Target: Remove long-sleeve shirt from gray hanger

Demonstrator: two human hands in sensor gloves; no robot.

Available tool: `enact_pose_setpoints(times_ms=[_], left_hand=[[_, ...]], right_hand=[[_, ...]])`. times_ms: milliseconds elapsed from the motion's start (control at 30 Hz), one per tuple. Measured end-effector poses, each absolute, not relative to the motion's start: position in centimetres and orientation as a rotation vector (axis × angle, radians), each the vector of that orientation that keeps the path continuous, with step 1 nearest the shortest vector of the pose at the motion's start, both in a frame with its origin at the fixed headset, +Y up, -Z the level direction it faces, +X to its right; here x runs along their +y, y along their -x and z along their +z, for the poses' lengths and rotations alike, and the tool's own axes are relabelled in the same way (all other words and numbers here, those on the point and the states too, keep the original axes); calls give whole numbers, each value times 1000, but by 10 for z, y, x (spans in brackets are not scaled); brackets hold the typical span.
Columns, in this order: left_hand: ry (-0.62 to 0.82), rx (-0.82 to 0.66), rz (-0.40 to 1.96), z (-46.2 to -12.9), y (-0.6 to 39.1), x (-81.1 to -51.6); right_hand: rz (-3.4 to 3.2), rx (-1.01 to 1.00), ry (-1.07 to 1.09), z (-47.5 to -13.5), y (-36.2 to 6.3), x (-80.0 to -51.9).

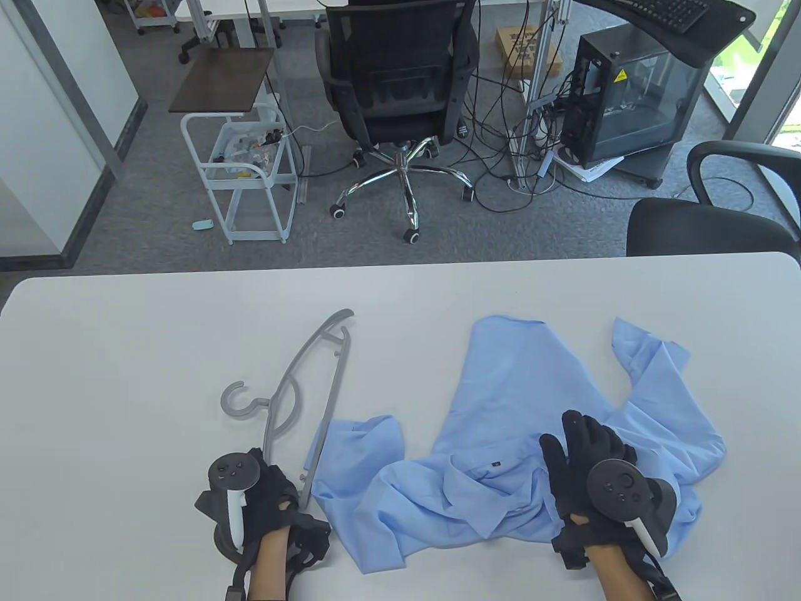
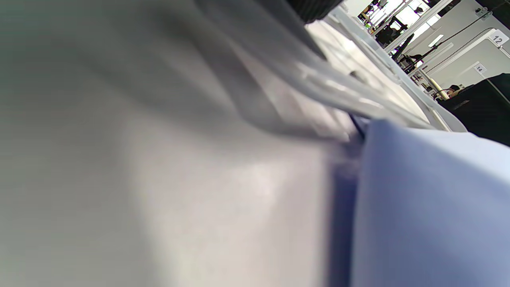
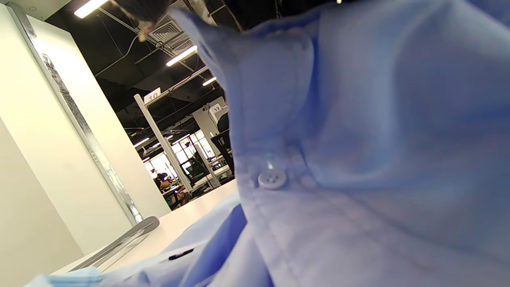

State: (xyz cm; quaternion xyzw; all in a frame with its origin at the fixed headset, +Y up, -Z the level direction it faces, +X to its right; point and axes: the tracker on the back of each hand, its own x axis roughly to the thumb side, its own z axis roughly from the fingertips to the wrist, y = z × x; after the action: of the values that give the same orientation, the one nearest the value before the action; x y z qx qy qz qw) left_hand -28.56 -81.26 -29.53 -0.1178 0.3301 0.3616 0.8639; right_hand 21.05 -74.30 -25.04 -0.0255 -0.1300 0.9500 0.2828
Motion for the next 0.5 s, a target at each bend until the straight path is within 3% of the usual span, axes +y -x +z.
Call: enact_pose_setpoints(times_ms=[500], left_hand=[[269,684,757,-297,284,-814]], right_hand=[[2522,-361,78,-249,-214,-741]])
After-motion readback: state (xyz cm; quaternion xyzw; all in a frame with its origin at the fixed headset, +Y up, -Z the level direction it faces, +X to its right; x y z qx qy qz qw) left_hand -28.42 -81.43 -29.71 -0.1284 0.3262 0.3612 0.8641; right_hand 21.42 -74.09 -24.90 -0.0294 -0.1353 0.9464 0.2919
